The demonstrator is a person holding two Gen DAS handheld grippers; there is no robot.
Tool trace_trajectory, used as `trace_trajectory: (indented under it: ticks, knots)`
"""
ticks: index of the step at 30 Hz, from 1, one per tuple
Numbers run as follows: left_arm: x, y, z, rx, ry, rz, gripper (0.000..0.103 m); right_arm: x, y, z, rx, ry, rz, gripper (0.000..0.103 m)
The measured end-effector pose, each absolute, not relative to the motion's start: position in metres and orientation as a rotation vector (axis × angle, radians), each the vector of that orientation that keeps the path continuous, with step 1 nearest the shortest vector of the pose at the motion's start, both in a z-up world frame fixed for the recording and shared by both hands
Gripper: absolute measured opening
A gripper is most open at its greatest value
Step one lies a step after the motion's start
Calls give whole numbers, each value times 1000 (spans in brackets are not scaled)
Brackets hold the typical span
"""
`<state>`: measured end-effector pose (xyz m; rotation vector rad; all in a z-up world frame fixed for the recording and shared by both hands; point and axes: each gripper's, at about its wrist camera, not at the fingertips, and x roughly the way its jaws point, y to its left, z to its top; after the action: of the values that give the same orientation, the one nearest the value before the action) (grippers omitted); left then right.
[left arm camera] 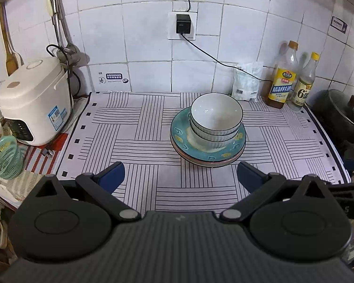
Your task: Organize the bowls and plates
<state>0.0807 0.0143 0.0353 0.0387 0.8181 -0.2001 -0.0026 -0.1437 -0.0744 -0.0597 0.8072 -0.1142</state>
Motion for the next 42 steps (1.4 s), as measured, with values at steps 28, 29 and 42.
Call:
trace_trajectory:
  ticks: [28, 29, 42]
  knots:
    - [53, 11, 40, 104, 753, -168, 103, -36, -141, -56, -15, 710, -154, 99]
    - [52, 11, 39, 115, 754, -167, 103, -36, -141, -57, -12, 710, -154, 99]
    - [50, 7, 42, 98, 753, -188, 103, -37, -138, -60, -26, 725, -179, 99]
